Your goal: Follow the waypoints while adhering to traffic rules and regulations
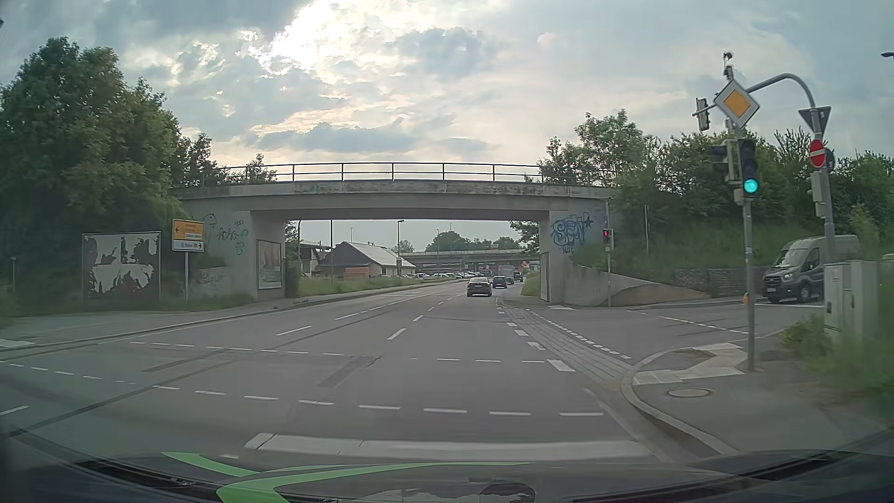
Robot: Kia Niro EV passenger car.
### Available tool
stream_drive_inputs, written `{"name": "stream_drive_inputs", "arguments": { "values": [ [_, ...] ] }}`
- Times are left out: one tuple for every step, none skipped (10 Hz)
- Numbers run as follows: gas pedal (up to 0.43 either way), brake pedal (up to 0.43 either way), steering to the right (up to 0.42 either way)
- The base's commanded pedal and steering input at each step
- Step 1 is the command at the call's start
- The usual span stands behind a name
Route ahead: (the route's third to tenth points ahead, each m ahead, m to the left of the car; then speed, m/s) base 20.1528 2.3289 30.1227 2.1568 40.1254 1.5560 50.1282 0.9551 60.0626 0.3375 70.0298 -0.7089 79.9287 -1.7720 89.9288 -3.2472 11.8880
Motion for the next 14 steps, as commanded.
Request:
{"name": "stream_drive_inputs", "arguments": {
  "values": [
    [0.138, 0.0, 0.0],
    [0.138, 0.0, 0.0],
    [0.138, 0.0, 0.0],
    [0.13, 0.0, 0.0],
    [0.13, 0.0, 0.0],
    [0.13, 0.0, 0.0],
    [0.13, 0.0, 0.0],
    [0.13, 0.0, 0.0],
    [0.13, 0.0, 0.0],
    [0.13, 0.0, 0.0],
    [0.13, 0.0, 0.001],
    [0.13, 0.0, 0.001],
    [0.13, 0.0, 0.002],
    [0.13, 0.0, 0.003]
  ]
}}
